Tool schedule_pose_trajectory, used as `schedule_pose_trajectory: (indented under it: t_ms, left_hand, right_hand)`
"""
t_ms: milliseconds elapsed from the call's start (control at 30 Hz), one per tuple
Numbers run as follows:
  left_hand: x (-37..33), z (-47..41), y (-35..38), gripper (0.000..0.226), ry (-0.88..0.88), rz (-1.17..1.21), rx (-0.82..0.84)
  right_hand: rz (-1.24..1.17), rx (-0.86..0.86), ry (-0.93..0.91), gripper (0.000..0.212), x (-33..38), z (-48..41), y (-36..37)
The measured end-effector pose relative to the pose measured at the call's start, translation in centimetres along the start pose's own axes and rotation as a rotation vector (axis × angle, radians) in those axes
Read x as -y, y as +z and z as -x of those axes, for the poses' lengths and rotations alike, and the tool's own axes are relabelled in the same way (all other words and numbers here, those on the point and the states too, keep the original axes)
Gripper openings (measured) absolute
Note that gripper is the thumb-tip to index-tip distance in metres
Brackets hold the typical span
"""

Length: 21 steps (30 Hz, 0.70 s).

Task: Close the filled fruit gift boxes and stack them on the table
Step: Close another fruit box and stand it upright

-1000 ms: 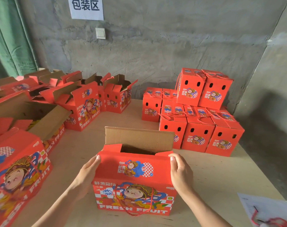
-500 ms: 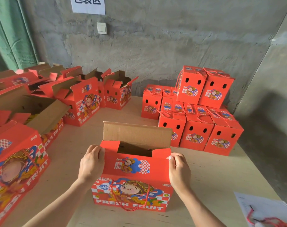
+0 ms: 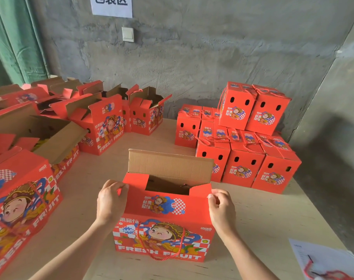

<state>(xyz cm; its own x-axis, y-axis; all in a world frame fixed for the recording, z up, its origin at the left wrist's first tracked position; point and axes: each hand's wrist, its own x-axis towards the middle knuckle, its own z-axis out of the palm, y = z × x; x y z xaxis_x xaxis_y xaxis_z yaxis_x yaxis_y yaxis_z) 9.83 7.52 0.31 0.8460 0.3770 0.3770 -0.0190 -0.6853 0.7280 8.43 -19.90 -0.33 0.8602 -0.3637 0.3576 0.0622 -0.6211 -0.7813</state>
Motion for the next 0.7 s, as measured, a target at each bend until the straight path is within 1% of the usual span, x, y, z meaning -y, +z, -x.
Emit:
schedule_pose_trajectory:
  t_ms: [100,267,367,433,467,533,567,633,700]
  left_hand:
    - [0.1,0.0,0.0,0.014,-0.022,0.022,-0.004]
    - [0.1,-0.1,-0.2,0.012,-0.042,0.021,0.021]
    - [0.0,-0.8,-0.4,0.008,-0.058,-0.021,0.08]
    - [-0.2,-1.9,-0.6,0.008,-0.126,-0.053,0.155]
    - [-0.3,-2.4,-0.7,0.012,-0.192,-0.052,0.198]
    - [-0.5,-3.4,-0.7,0.018,-0.347,0.024,0.271]
    - [-0.5,-3.7,-0.5,0.019,-0.41,0.084,0.29]
    - [-0.5,-3.8,-0.1,0.014,-0.479,0.172,0.296]
    - [-0.4,-3.7,0.5,0.026,-0.504,0.192,0.285]
  right_hand:
    - [-0.042,0.011,0.007,0.004,0.0,0.0,-0.2]
    - [-0.041,0.078,0.022,0.012,-0.2,-0.4,-0.1]
    - [-0.04,0.147,0.07,0.025,-0.2,-1.0,0.0]
    - [-0.062,0.213,0.128,0.038,0.0,-1.6,-0.1]
    - [-0.087,0.249,0.16,0.045,0.1,-1.8,-0.2]
    - [-0.172,0.323,0.233,0.057,0.2,-2.1,-0.4]
    - [-0.222,0.359,0.269,0.061,0.2,-2.3,-0.4]
    - [-0.293,0.419,0.322,0.066,0.2,-2.5,-0.4]
    - [-0.294,0.471,0.344,0.067,0.1,-2.8,-0.4]
